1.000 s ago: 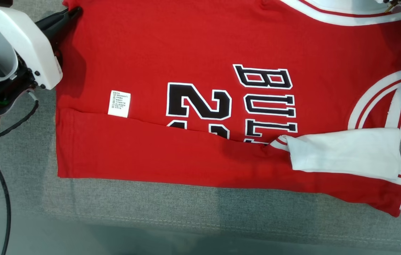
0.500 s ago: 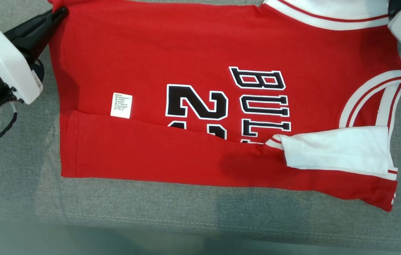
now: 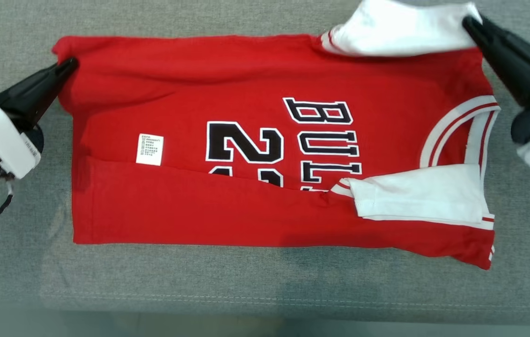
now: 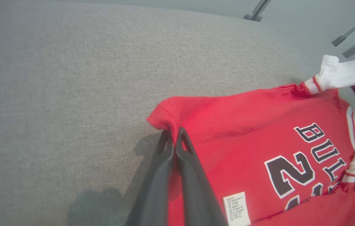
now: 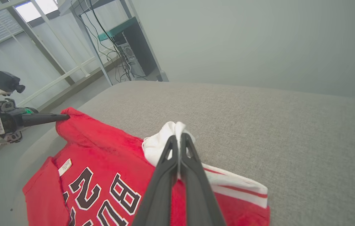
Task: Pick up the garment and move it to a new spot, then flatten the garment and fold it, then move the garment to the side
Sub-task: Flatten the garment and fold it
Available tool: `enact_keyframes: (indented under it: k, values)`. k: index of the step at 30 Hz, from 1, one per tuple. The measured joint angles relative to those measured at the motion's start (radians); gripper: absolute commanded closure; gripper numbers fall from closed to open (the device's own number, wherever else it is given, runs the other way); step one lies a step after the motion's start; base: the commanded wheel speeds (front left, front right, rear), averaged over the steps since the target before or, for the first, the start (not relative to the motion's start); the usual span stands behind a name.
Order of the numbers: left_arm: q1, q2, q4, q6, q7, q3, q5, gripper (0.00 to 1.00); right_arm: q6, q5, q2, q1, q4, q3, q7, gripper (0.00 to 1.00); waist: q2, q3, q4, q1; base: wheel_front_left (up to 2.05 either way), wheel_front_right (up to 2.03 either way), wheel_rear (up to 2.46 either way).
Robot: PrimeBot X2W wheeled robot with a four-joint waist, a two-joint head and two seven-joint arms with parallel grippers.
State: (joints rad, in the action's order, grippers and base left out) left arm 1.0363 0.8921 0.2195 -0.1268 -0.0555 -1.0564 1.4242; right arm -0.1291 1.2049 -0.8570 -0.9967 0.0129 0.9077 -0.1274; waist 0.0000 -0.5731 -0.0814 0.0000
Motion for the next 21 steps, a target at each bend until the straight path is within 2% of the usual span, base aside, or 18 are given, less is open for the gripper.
enact_keyframes:
  k: [8,16,21]
  values:
    - [-0.121,0.054,-0.037,0.0,0.017,-0.002,0.117,1.0,0.0,0.063,-0.122,0.143,-0.175,0.087,-0.045,1.0,0.0,0.041,0.033,0.0,0.0,0.0,0.0]
    - [-0.244,0.076,-0.056,0.0,0.092,-0.003,0.181,1.0,0.0,0.103,-0.163,0.242,-0.228,0.152,-0.084,1.0,0.0,0.083,0.05,0.0,0.0,0.0,0.0]
    - [-0.306,0.07,-0.062,0.0,0.12,-0.014,0.207,1.0,0.0,0.097,-0.155,0.31,-0.224,0.192,-0.095,1.0,0.0,0.106,0.055,0.0,0.0,0.0,0.0]
